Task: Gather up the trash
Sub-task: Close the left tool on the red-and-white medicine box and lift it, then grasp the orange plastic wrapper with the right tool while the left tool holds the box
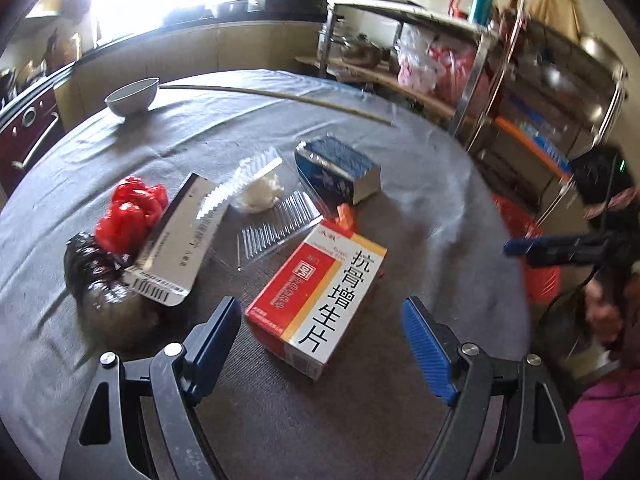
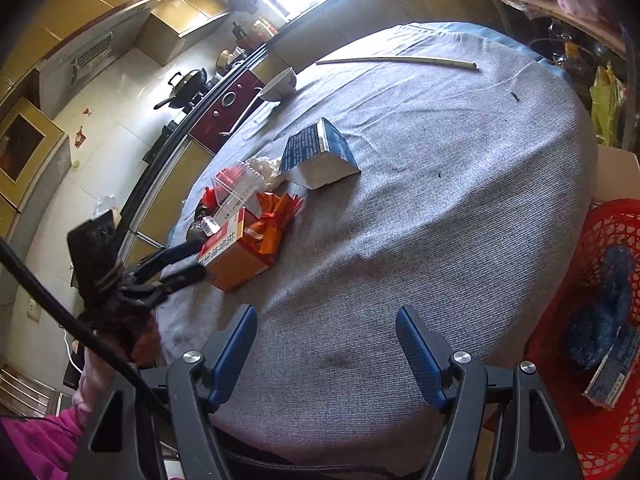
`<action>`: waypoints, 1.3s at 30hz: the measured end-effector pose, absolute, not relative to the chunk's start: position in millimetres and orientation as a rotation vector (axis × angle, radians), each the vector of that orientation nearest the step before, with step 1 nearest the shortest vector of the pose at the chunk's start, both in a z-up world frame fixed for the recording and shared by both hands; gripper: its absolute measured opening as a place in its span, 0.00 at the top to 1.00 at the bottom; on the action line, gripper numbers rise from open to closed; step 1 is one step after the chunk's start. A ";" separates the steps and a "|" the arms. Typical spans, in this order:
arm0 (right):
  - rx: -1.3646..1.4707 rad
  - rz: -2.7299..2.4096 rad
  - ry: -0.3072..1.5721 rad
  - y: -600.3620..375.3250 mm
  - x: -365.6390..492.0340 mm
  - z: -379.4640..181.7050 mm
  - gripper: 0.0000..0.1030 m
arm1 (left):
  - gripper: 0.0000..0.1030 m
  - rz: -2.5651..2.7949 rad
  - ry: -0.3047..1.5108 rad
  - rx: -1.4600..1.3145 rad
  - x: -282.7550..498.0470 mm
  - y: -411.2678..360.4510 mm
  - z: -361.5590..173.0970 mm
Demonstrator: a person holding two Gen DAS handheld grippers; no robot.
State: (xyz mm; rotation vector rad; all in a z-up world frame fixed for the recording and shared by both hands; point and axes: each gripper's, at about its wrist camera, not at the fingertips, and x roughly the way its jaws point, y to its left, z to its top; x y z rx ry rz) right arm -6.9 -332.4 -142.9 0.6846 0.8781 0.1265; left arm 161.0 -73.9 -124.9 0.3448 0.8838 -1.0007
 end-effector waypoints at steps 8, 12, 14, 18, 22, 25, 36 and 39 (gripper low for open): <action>0.693 0.129 0.845 -332.1 24.8 -128.1 0.27 | 0.45 -0.960 0.870 0.334 153.0 -67.0 -131.5; 0.625 0.136 0.872 -312.2 60.0 -124.0 0.27 | 0.45 -0.894 0.866 0.289 145.5 -44.7 -128.5; 0.608 0.148 0.896 -300.8 78.9 -125.7 0.28 | 0.45 -0.865 0.860 0.261 139.0 -28.9 -124.9; 0.534 0.121 0.958 -275.4 113.3 -133.7 0.38 | 0.45 -0.788 0.866 0.217 131.7 -2.7 -119.3; 0.480 0.084 1.044 -255.2 144.0 -149.8 0.45 | 0.45 -0.720 0.854 0.190 126.3 13.8 -114.1; 0.413 0.025 1.054 -244.7 155.2 -152.3 0.56 | 0.45 -0.707 0.849 0.153 125.3 21.5 -109.4; 0.423 0.014 1.011 -248.0 119.0 -143.3 0.66 | 0.45 -0.686 0.876 0.079 121.7 23.4 -105.7; 0.446 0.017 0.975 -256.4 103.6 -135.1 0.66 | 0.45 -0.696 0.876 0.079 117.5 18.8 -102.6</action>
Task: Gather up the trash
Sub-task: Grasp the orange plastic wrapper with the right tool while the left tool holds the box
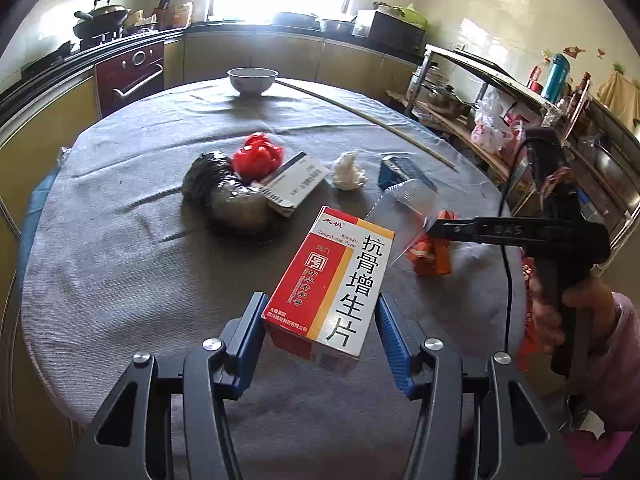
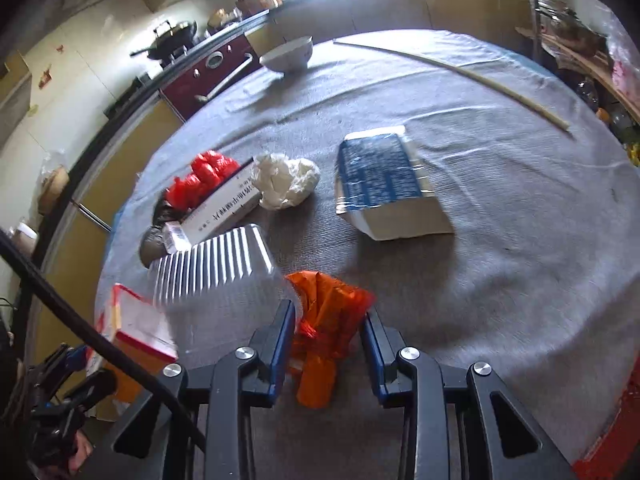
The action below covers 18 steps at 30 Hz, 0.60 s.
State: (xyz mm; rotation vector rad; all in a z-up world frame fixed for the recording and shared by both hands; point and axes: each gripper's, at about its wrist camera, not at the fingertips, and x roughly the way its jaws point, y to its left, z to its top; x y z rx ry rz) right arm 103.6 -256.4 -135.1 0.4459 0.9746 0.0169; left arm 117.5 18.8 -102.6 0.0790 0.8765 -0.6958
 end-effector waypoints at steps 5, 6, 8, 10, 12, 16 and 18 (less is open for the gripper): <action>0.490 0.042 0.923 -273.1 74.3 -118.0 0.66 | 0.45 -0.699 0.867 0.086 110.0 10.1 -94.9; 0.492 0.042 0.912 -276.2 69.6 -115.2 0.66 | 0.45 -0.699 0.864 0.083 108.7 9.6 -92.9; 0.501 0.038 0.891 -282.2 57.9 -109.1 0.66 | 0.45 -0.696 0.851 0.086 104.6 8.3 -87.6; 0.522 0.032 0.896 -288.7 52.5 -109.2 0.66 | 0.45 -0.686 0.844 0.087 103.9 8.1 -84.5; 0.559 0.044 0.922 -294.6 51.4 -112.4 0.66 | 0.45 -0.676 0.845 0.078 103.8 9.4 -83.0; 0.670 0.074 0.958 -299.6 55.0 -124.4 0.33 | 0.45 -0.655 0.847 0.072 102.5 12.6 -81.7; 0.711 0.085 0.945 -298.7 58.0 -130.3 0.32 | 0.45 -0.651 0.848 0.068 100.7 14.1 -81.9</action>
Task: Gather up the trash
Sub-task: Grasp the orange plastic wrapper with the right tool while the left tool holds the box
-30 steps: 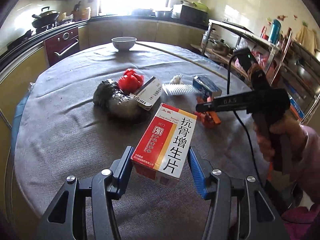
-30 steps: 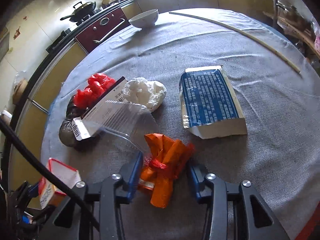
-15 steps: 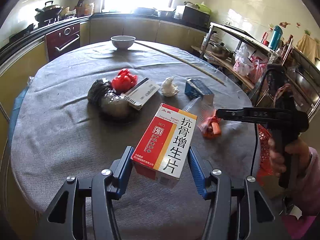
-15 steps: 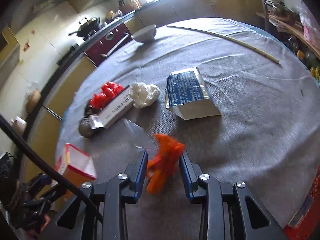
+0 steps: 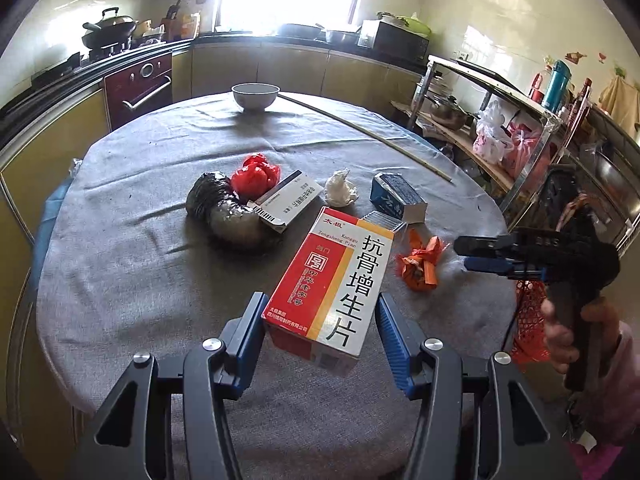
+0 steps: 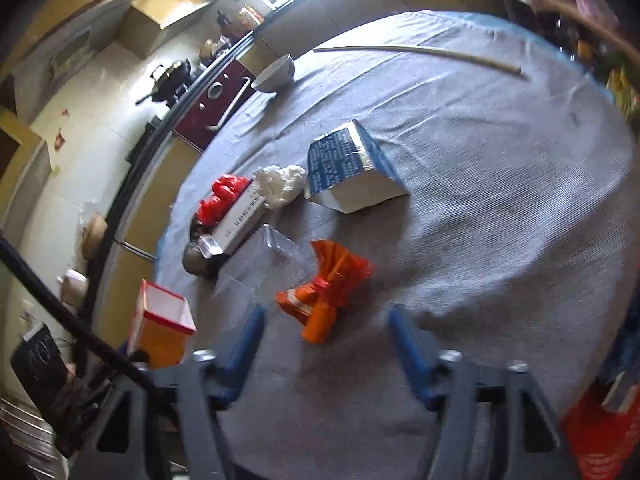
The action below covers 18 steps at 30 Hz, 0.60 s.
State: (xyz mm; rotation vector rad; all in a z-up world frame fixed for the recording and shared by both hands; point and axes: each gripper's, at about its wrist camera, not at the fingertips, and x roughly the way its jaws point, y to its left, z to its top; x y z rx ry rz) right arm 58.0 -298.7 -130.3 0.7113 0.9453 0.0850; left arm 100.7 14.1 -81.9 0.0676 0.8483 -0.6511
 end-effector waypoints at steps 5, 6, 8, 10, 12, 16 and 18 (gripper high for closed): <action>0.731 0.015 0.984 -294.6 79.6 -145.0 0.33 | 0.45 -0.651 0.857 0.059 101.6 17.5 -83.9; 0.731 0.000 1.000 -293.1 85.5 -148.3 0.33 | 0.45 -0.651 0.857 0.055 102.2 19.1 -84.2; 0.720 -0.019 1.014 -288.0 95.3 -151.8 0.39 | 0.45 -0.651 0.861 0.042 104.1 22.9 -84.8; 0.664 -0.051 1.029 -280.8 104.0 -153.1 0.52 | 0.45 -0.649 0.863 0.031 105.4 25.6 -84.7; 0.626 -0.061 1.043 -274.7 110.8 -154.2 0.61 | 0.45 -0.647 0.866 0.022 107.0 28.6 -85.3; 0.553 -0.073 1.046 -266.3 112.1 -151.2 0.68 | 0.45 -0.650 0.873 0.008 107.0 31.7 -85.3; 0.549 -0.074 1.028 -266.7 106.1 -148.5 0.69 | 0.45 -0.657 0.873 0.008 106.5 30.7 -83.7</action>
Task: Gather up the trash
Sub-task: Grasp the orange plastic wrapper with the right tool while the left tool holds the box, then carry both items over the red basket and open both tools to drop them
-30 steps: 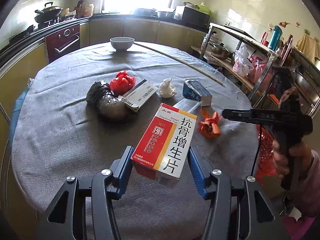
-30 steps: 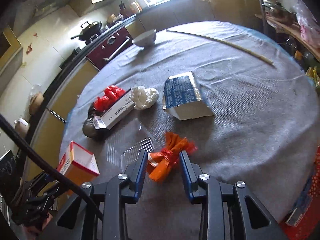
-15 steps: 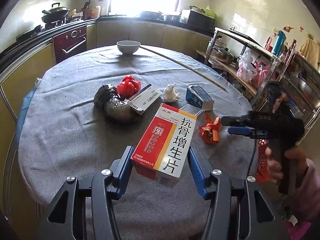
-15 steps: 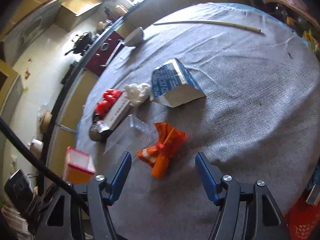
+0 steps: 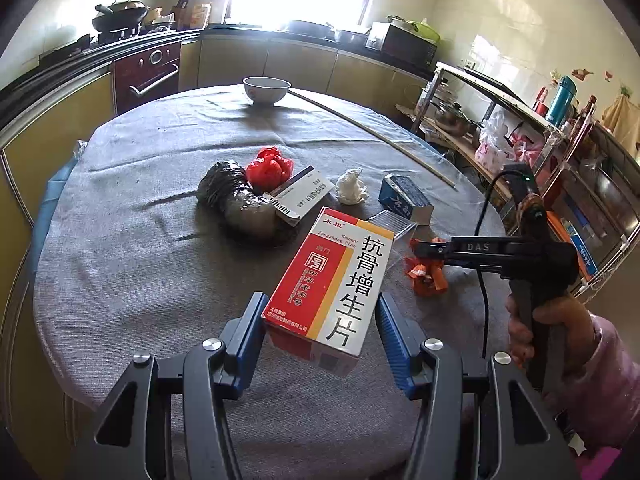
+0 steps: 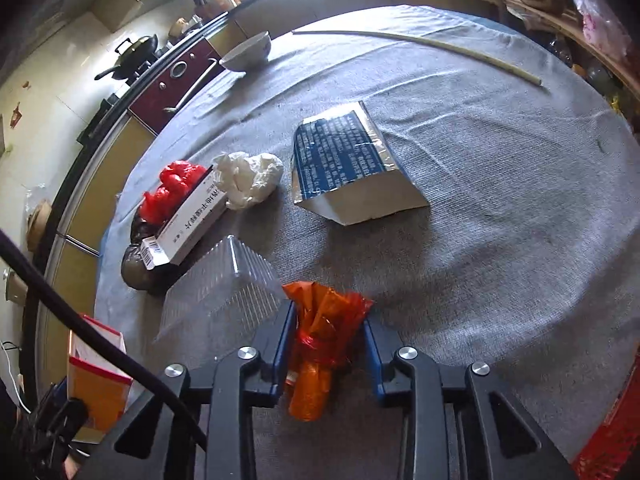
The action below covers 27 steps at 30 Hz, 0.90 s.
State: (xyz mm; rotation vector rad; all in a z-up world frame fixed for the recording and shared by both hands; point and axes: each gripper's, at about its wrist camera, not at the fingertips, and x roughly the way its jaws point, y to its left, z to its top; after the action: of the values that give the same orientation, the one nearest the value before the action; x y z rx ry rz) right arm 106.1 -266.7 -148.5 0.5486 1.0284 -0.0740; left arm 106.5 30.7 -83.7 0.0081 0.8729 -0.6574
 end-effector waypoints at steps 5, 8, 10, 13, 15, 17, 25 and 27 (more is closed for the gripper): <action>0.551 -0.064 0.940 -281.4 76.3 -131.4 0.70 | 0.45 -0.690 0.861 0.021 98.1 20.1 -77.2; 0.573 -0.058 0.888 -293.4 60.0 -119.4 0.70 | 0.45 -0.717 0.846 0.038 91.4 8.8 -70.6; 0.581 -0.067 0.851 -303.3 45.3 -110.5 0.70 | 0.45 -0.737 0.835 0.056 85.2 -1.2 -65.3; 0.608 -0.075 0.800 -319.5 23.8 -99.1 0.70 | 0.45 -0.777 0.814 0.088 75.6 -20.8 -56.5; 0.618 -0.089 0.771 -332.7 6.0 -93.2 0.70 | 0.45 -0.812 0.802 0.115 68.4 -38.4 -50.8; 0.643 -0.111 0.739 -349.9 -14.8 -89.5 0.70 | 0.45 -0.846 0.791 0.143 62.0 -56.4 -46.0; 0.735 -0.250 0.662 -422.2 -98.1 -87.0 0.70 | 0.45 -1.013 0.759 0.242 36.4 -143.7 -36.5; 0.755 -0.288 0.644 -439.0 -121.3 -87.8 0.70 | 0.45 -1.064 0.763 0.254 30.5 -168.3 -36.3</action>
State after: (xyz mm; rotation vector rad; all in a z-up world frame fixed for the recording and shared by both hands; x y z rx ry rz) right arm -121.3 -439.0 -87.8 0.7552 0.6435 -0.2883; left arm 30.5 -168.3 -36.3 0.2538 0.7632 -1.0643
